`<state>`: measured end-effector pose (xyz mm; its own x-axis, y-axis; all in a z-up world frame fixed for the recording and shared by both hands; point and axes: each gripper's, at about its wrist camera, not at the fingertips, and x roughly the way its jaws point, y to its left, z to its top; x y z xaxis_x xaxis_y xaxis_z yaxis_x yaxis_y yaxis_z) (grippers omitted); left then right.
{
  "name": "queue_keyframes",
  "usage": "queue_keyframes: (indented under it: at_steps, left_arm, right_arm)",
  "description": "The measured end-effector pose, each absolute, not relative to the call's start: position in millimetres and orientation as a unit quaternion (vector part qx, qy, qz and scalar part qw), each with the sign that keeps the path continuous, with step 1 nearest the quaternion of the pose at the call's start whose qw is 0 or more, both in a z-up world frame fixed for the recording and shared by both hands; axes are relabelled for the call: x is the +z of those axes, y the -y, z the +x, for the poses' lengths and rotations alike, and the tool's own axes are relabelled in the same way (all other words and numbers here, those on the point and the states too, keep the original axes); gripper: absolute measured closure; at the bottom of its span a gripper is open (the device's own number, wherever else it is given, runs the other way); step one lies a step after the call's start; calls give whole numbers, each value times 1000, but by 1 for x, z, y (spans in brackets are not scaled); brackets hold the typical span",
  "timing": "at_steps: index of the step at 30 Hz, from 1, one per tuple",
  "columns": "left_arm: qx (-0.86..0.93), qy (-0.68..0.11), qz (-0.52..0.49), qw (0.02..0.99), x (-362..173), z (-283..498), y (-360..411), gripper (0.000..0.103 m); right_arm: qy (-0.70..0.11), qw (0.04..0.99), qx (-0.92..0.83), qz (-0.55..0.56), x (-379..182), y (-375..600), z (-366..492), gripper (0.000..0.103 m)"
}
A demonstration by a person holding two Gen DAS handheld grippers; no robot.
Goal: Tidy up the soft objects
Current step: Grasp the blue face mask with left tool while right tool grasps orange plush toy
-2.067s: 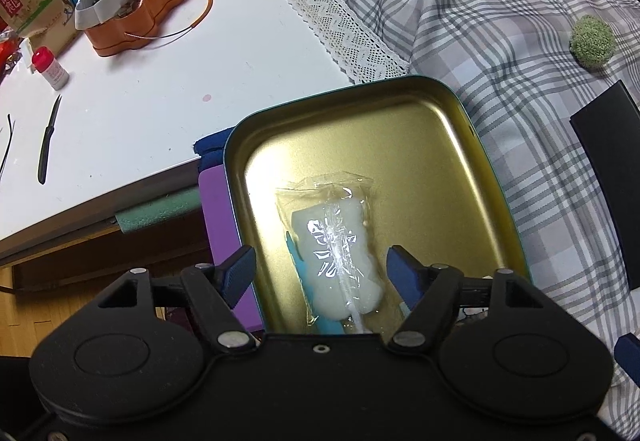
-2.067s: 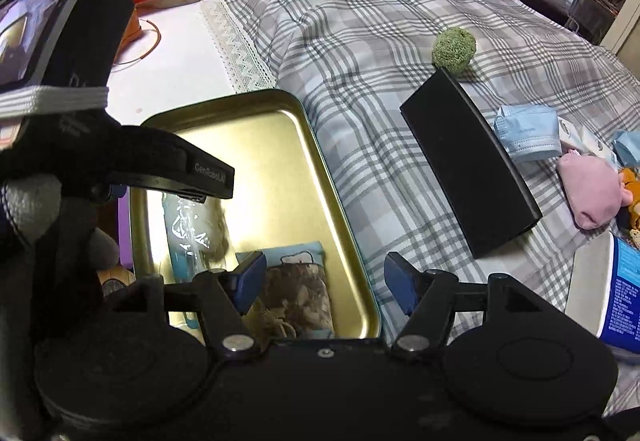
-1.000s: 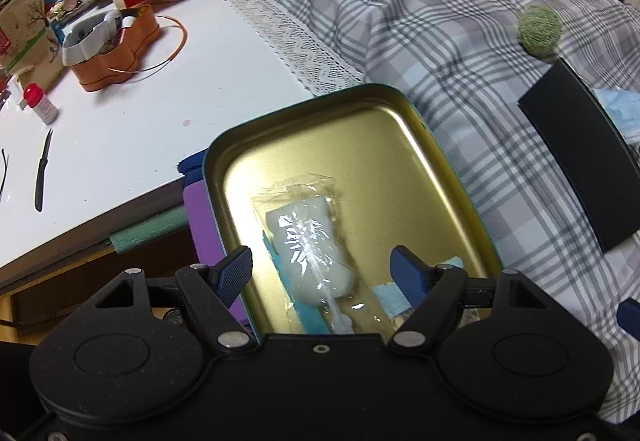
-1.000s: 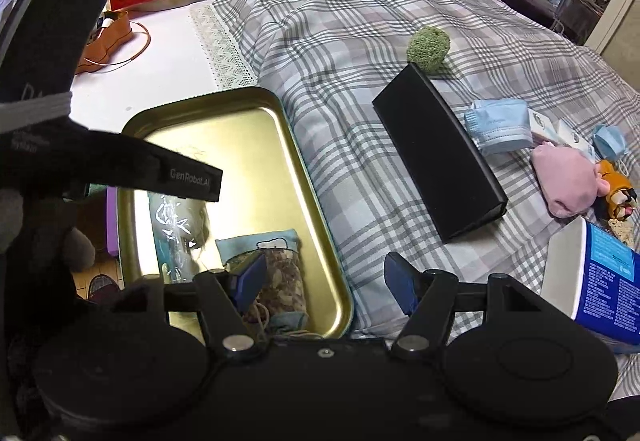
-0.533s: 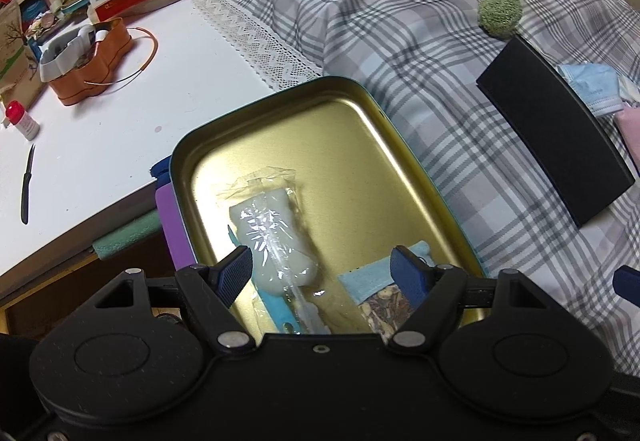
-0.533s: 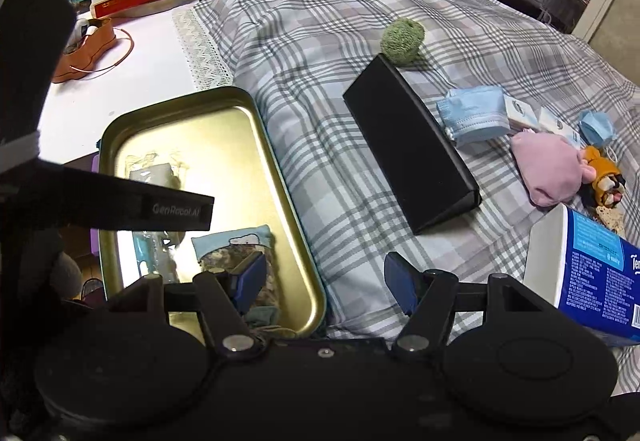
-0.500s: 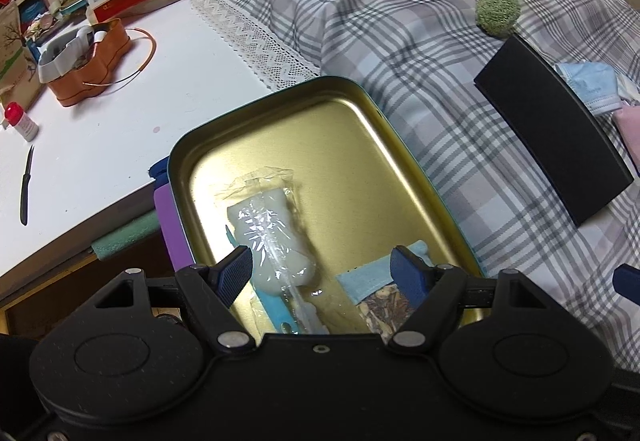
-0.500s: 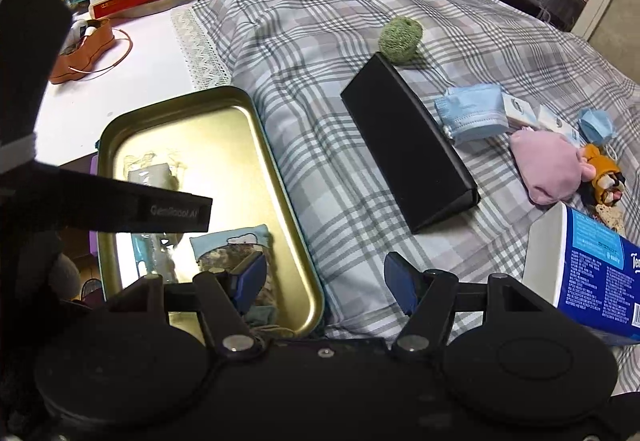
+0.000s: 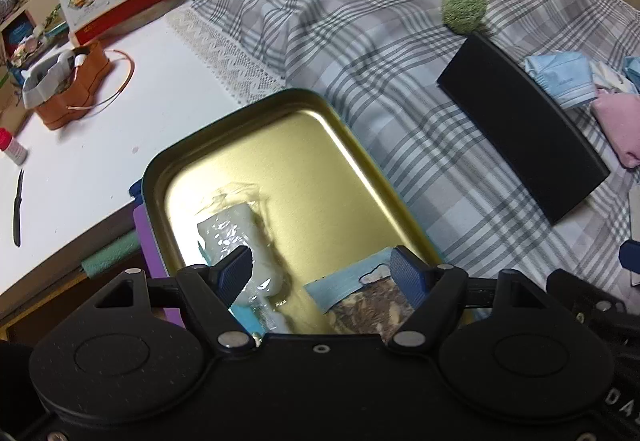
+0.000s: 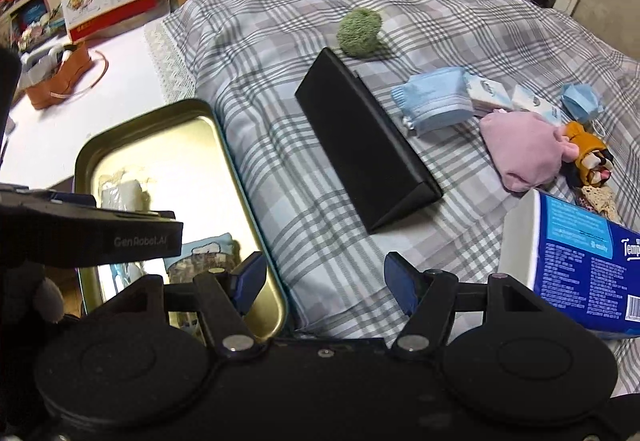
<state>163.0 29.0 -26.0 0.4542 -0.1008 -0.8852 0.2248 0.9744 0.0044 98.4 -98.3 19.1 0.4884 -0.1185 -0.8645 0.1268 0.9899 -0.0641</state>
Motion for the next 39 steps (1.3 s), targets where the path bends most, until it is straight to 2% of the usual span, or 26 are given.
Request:
queue_keyframes:
  at_steps: [8,13,26,31,34,39]
  left_arm:
    - [-132,-492,71,857,-5,166,-4,30]
    - [-149,-486,82,857,6,174,17,30]
    - [-176,-484,101,851,38,232,85,29]
    - [-200,-486,108,844,38,240,114,26]
    - [-217,-486,119,838,32,241,134,26]
    - [-252,-477,168,825,16,239,168,25]
  right_arm:
    - [-444,888,-106,55,57,154,93,39]
    - [-405,891,-182,90,73,216,99,34]
    - [-411,817,-349,203,59,397,129,33]
    - [-418,806,-337,251,40,414,130,21]
    - [-428,813,-311,243,26,403,139,21]
    - [-439,824,-315,168,6,384,156,21]
